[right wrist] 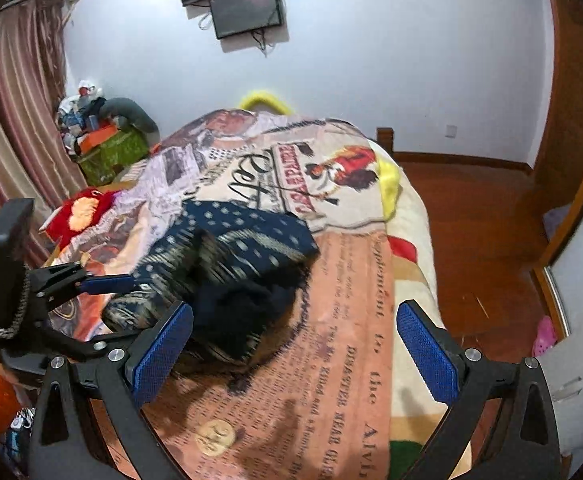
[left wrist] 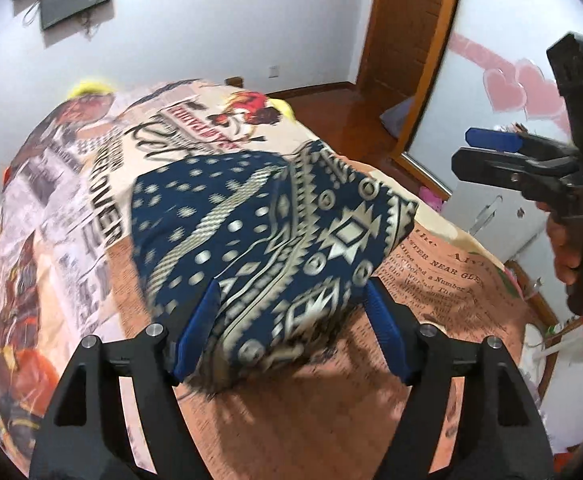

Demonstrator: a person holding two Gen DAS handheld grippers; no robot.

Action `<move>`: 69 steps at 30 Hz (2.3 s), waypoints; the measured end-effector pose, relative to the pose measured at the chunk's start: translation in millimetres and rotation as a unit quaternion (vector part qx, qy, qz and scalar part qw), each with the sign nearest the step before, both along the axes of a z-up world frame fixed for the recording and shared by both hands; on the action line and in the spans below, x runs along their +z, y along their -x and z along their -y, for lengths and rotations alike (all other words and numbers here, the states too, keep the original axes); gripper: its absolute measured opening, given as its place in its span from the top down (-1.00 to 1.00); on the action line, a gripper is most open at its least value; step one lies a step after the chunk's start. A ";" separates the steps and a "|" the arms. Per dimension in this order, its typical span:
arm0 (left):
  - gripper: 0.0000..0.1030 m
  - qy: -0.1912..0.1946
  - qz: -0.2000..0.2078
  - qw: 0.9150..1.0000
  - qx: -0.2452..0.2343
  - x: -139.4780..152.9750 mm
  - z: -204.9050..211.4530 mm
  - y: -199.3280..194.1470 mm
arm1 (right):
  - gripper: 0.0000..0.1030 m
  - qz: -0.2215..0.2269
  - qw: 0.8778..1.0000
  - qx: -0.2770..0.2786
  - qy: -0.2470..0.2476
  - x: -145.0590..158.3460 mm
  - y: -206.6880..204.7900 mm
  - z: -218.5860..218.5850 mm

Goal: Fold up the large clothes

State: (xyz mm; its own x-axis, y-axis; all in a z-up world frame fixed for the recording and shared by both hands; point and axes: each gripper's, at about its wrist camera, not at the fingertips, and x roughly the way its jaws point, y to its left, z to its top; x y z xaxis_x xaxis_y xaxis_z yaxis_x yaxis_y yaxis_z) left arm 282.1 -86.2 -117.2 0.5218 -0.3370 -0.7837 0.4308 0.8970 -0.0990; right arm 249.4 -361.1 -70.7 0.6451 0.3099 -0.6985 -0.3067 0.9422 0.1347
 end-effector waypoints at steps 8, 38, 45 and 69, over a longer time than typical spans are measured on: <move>-0.47 0.024 0.020 0.997 0.075 18.1 -66.9 -3.3 | -0.98 0.004 0.999 0.051 -0.009 6.3 -20.6 -57.5; -0.71 -0.061 -0.017 0.997 0.045 -53.2 -72.1 -1.0 | -0.98 -0.071 0.996 0.030 0.048 -61.2 -38.2 -31.0; -0.71 -0.018 0.019 0.995 0.092 -19.6 -93.6 -33.2 | -0.98 -0.047 0.998 0.027 -0.015 -30.6 -58.1 -42.7; -1.00 0.248 -0.237 0.934 0.097 -129.4 -101.8 -140.7 | -1.00 -0.255 0.960 0.061 -0.102 -154.1 -136.1 -58.0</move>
